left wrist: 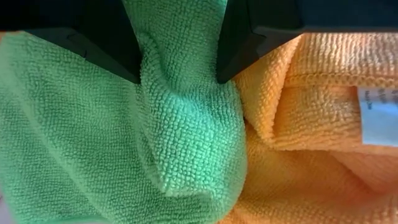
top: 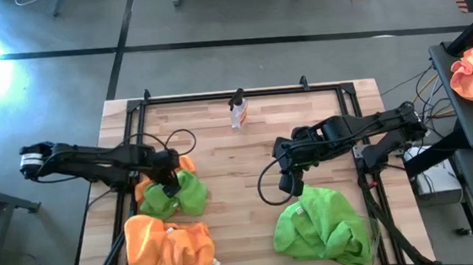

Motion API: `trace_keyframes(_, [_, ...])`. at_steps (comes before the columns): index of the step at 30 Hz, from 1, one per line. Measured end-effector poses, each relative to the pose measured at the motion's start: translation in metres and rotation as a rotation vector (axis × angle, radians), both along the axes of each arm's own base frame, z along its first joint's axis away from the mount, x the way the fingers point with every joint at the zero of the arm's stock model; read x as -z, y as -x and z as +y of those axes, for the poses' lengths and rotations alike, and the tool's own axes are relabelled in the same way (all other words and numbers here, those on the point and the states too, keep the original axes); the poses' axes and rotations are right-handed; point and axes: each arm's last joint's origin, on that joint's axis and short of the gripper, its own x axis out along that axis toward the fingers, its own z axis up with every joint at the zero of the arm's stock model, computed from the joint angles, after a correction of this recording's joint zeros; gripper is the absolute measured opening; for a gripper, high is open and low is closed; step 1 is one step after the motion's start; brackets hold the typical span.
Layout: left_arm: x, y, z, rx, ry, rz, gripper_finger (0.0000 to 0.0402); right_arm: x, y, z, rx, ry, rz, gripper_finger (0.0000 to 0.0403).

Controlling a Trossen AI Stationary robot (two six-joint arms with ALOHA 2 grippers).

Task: Sort microfiber towel by color & place in baskets
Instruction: Put the green microfiber cloth into the right transparent bin

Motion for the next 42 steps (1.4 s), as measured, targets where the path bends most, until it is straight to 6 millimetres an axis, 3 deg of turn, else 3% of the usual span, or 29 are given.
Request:
trace_keyframes(12, [0.003,-0.007,0.0,-0.015,0.036,-0.025,0.0174,0.0,0.0,0.0,0.0,0.0,0.0,0.0128])
trace_keyframes(26, [-0.009,-0.021,-0.002,0.012,0.109,-0.156,0.002,0.0,0.0,0.0,0.0,0.0,-0.001,0.0128])
trace_keyframes(33, [-0.041,-0.037,-0.001,0.043,0.097,-0.271,0.0008,0.0,0.0,0.0,-0.012,0.009,-0.001,0.0128])
trace_keyframes(42, [-0.118,-0.062,0.002,0.086,0.014,-0.527,0.0008,-0.001,-0.002,-0.004,0.035,0.139,-0.034,0.0128])
